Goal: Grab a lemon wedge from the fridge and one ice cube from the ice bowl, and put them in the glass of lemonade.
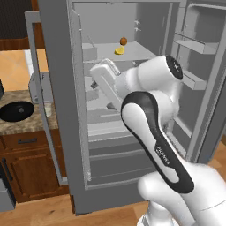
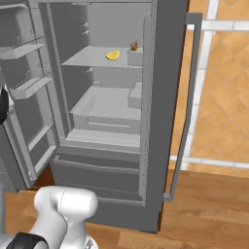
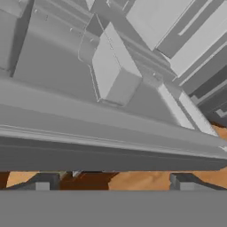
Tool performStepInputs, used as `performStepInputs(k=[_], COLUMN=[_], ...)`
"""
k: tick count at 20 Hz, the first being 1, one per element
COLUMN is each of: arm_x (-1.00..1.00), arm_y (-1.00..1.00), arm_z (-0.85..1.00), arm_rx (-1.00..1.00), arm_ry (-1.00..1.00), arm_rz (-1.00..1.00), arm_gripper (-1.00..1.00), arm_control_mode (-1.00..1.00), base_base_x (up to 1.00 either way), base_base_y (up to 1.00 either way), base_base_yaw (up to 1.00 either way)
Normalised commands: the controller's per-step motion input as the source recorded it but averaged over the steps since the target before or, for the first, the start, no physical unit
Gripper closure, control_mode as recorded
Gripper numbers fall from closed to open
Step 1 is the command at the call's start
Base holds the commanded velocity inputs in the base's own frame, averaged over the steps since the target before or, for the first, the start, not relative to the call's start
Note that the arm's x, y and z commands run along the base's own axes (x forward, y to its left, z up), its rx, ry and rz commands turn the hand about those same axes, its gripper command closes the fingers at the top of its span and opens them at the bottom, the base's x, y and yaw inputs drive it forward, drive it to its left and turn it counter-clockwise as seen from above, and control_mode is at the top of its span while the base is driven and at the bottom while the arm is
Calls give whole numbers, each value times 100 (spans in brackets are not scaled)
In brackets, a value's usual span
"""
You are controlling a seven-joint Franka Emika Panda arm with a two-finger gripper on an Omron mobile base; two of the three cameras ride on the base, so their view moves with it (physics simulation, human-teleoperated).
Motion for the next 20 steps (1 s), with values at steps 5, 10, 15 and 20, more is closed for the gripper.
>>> performStepInputs(k=[5,10,15,20], arm_x=[-59,-28,-2,5], arm_y=[-99,-98,-89,-40], arm_z=[-4,-11,-8,-35], arm_rx=[-15,-17,-44,-43], arm_ry=[-6,0,1,0], arm_rz=[5,0,1,15], arm_gripper=[-100,-100,-100,-100], arm_control_mode=[-100,-100,-100,-100], base_base_x=[0,0,0,0], base_base_y=[0,0,0,0], base_base_yaw=[0,0,0,0])
